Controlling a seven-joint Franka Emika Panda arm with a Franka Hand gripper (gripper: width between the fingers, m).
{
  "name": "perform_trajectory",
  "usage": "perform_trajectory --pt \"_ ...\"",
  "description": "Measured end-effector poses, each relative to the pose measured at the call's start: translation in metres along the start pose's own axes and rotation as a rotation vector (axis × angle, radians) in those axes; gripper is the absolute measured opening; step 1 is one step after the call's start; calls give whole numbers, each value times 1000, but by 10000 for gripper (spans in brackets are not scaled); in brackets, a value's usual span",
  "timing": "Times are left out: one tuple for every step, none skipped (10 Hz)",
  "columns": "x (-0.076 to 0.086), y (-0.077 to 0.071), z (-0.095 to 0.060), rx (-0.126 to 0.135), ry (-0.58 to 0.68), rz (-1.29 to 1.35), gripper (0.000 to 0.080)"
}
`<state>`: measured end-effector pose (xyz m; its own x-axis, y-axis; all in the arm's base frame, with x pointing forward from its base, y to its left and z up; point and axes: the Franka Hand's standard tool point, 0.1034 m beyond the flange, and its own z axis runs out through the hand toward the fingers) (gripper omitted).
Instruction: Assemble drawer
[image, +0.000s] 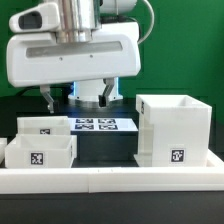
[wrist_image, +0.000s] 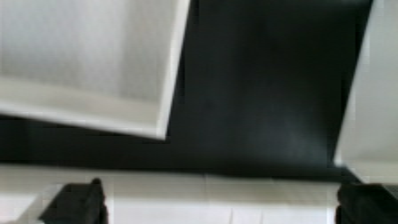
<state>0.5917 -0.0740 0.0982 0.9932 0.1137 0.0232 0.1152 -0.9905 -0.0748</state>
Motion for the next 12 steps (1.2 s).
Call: perform_trajectory --pt "-7 6 11 -17 18 11 649" --pt "-18 15 23 -18 6 35 649" --pt "-18 16 24 -18 3 36 649" --pt "-18 15 24 -18 3 35 649" --pt "-18 15 24 -18 2 34 649" --pt "-18 15 24 -18 2 34 649" --pt "-19 16 25 -16 1 40 649" --pt "-23 19 29 -11 -5 75 649" --pt "-28 22 36 -21 15 93 649" --pt "-37 20 44 -24 8 97 649" --pt "-42 18 49 -22 -2 97 649" --pt "-45 19 56 -27 -4 99 649"
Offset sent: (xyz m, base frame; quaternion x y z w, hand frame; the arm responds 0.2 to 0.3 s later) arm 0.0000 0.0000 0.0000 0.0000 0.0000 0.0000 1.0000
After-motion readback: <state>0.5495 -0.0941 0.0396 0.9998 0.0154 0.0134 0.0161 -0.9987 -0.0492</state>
